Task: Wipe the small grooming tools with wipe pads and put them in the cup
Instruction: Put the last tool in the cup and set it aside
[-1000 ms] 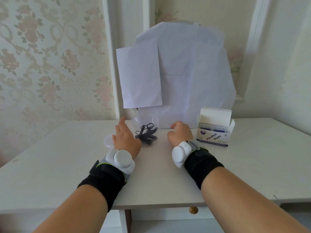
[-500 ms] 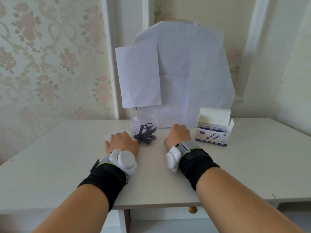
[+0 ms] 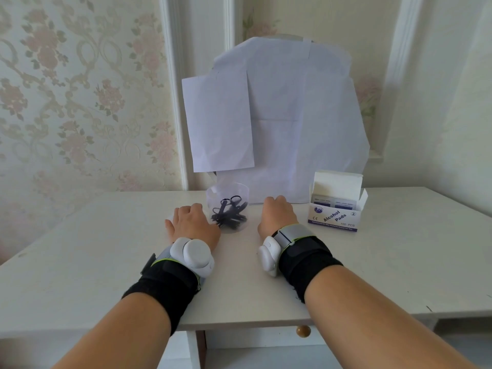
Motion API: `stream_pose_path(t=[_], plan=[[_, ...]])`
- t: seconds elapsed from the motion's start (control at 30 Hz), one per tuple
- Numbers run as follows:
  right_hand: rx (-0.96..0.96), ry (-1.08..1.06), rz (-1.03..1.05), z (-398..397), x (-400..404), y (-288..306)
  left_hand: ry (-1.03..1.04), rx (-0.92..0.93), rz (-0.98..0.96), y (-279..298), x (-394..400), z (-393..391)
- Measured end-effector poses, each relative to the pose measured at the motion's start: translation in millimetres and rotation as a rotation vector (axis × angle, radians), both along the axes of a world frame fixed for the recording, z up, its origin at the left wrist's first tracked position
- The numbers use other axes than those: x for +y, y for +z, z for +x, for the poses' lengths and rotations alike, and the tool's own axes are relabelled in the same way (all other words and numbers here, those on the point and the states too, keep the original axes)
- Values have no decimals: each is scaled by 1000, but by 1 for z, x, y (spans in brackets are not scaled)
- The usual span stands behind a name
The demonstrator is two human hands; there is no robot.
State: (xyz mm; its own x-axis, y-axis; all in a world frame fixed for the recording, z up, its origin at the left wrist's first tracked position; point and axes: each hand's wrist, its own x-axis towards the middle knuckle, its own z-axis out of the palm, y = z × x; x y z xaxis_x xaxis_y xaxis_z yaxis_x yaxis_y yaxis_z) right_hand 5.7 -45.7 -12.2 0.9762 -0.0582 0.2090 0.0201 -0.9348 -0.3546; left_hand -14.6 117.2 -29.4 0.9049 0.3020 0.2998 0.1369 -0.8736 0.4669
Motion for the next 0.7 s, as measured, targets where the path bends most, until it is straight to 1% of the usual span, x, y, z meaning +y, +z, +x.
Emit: stream_pose_path(t=[0.13,0.2,0.3,0.47,0.57,0.7], plan=[[-109,13,37,-2,3,-1,56,25,-84,2,5,0],[-139,29,30,-1,4,-1,87,67,-69,3,9,2],[-130,63,18,0,3,0,131,150,-32,4,17,5],[-107,104,45,-1,1,1,58,236,26,4,26,7],[-88,100,65,-3,0,2,45,226,42,1,28,9],[-95,98,108,-6,-1,3,42,146,9,-2,30,12]])
